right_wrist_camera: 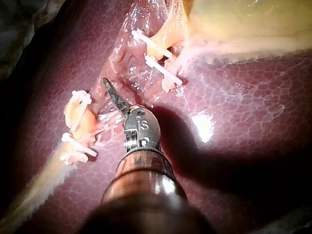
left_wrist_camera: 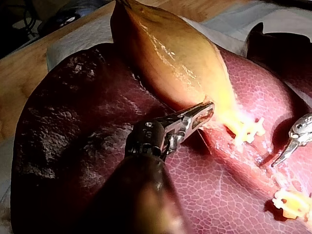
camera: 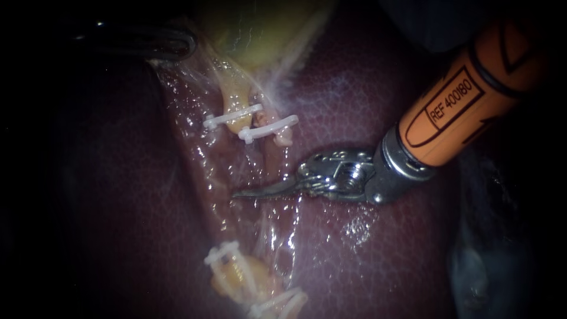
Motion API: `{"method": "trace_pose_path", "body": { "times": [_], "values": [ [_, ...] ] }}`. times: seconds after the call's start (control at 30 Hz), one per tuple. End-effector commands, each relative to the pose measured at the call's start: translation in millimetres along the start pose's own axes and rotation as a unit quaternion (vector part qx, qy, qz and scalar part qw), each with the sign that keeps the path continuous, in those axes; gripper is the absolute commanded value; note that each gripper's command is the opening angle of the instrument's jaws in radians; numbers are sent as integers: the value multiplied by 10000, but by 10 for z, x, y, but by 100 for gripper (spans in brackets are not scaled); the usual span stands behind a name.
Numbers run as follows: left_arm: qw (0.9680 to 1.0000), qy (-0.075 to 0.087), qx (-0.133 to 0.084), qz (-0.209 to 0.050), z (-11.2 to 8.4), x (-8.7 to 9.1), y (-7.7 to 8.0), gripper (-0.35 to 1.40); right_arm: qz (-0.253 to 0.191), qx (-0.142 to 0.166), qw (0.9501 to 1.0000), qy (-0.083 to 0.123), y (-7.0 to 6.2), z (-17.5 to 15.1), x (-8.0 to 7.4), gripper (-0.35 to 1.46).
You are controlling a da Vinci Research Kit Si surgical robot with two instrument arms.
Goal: Go back from the cut right tube
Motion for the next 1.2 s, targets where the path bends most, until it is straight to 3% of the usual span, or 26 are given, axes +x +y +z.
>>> {"method": "trace_pose_path", "body": {
  "times": [0.03,0.2,0.23,0.3,0.33,0.37,0.43,0.7,0.8,0.93,1.07,1.13,1.2],
  "values": [
    [10000,0,-1,2,0,0,0,-35,32,1,10000,0,0,0,0,-35],
    [10000,-1,0,2,0,0,0,-35,30,14,10000,27,0,0,0,-35],
    [10000,-1,0,2,0,0,0,-35,31,13,10000,27,0,0,1,-1],
    [10000,-1,0,3,1,0,1,-35,2,-45,10000,53,0,2,2,103],
    [10000,-1,1,3,1,0,1,-35,-85,-145,9998,95,0,3,3,126],
    [10000,-1,1,4,1,0,1,-35,-113,-300,9994,163,0,4,3,138],
    [10000,-1,1,4,1,1,1,-35,-161,-445,9986,222,0,4,3,143],
    [10000,-1,0,5,1,1,1,-35,-250,-425,9986,206,-5,-4,-1,145],
    [10000,-1,2,5,1,1,2,-35,-564,-704,9955,290,-13,-15,-4,145],
    [10000,-1,2,8,1,2,2,-35,-1294,-1292,9825,360,-29,-37,-5,145],
    [10000,-2,2,9,2,2,3,-35,-1826,-1681,9682,319,-44,-64,-3,145],
    [10000,-2,2,10,2,3,3,-35,-1990,-1867,9618,227,-51,-77,-3,145],
    [10000,-2,2,11,2,3,3,-35,-2145,-2088,9541,-73,-58,-91,-2,145]
  ]
}}
